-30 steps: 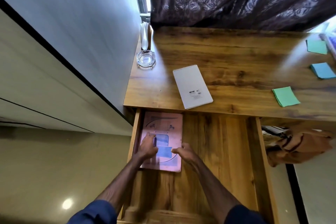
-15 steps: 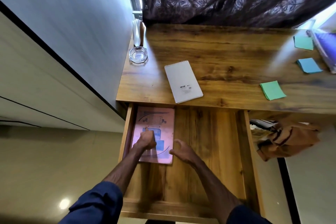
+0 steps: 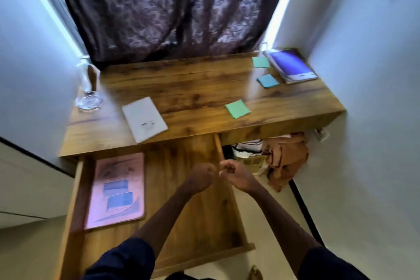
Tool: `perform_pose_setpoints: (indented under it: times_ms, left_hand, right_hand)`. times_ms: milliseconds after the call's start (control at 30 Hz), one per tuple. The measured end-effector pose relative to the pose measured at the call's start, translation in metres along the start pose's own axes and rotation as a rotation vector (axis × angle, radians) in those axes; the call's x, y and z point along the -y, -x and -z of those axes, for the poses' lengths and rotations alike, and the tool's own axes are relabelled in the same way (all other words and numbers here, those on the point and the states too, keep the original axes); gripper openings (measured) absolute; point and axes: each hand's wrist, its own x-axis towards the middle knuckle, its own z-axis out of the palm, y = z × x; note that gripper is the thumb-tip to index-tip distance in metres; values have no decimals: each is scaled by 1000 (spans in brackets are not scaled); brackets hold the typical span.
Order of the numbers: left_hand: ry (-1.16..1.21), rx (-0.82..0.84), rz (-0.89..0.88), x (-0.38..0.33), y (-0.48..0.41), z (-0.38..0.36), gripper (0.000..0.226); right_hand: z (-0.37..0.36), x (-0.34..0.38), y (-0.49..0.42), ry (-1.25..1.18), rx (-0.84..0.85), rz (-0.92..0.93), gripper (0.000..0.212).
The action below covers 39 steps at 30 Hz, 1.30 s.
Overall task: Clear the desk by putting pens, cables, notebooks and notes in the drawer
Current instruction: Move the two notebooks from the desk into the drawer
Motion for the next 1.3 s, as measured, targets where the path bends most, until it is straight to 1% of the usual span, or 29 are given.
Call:
perform_pose_setpoints:
  times_ms: [33, 67, 133, 167, 233, 333, 433, 500, 600, 667, 767, 867, 933, 1033, 1100, 1200, 1300]
  left_hand:
    - [39, -25, -32, -25, -10, -13, 62]
    - [62, -28, -40, -47, -17, -24, 59]
    - [42, -13, -42, -92, -37, -51, 35]
    - [25, 17, -56, -115, -44, -63, 28]
    - [22, 58, -77, -157, -57, -82, 25]
    - [8, 76, -139, -217, -67, -107, 21]
    - [9, 84, -197, -265, -81, -119, 26]
    - [24, 62, -210, -286, -96, -122, 17]
    - [21, 39, -214, -303, -127, -119, 18]
    - [35, 18, -204, -314, -152, -113, 19]
    - [35, -3, -200, -336, -193, -104, 20]
    - [71, -57, -163, -354, -239, -96, 20]
    - [80, -94, -125, -358, -273, -94, 19]
    - [72, -138, -69, -359, -341, -87, 17]
    - [39, -167, -52, -360, -386, -80, 21]
    - [-46, -229, -46, -359, -453, -68, 28]
    - [-129, -241, -90, -354, -519, -55, 38]
  right_hand:
    - [23, -19, 7, 4, -13, -4, 34]
    - [43, -32, 14, 14, -35, -9, 29]
    - [89, -63, 32, -7, -96, -32, 23]
    - [111, -76, 41, -28, -122, -39, 24]
    - [148, -98, 58, -22, -151, -44, 24]
    - [194, -130, 80, -19, -136, -65, 21]
    - [239, -143, 90, 0, -190, -14, 13]
    - [266, -146, 87, -12, -212, -3, 11]
    - [295, -151, 70, 19, -241, 54, 15]
    - [313, -149, 53, 22, -257, 61, 19]
    - [340, -144, 23, 60, -255, 65, 31]
    - [369, -145, -15, 56, -277, 68, 33]
    - [387, -148, -42, 31, -313, 52, 34]
    - [415, -152, -93, -16, -323, 8, 34]
    - [435, -154, -131, -23, -321, -27, 36]
    - [464, -156, -193, 37, -309, -95, 36]
    - [492, -153, -256, 85, -286, -163, 36]
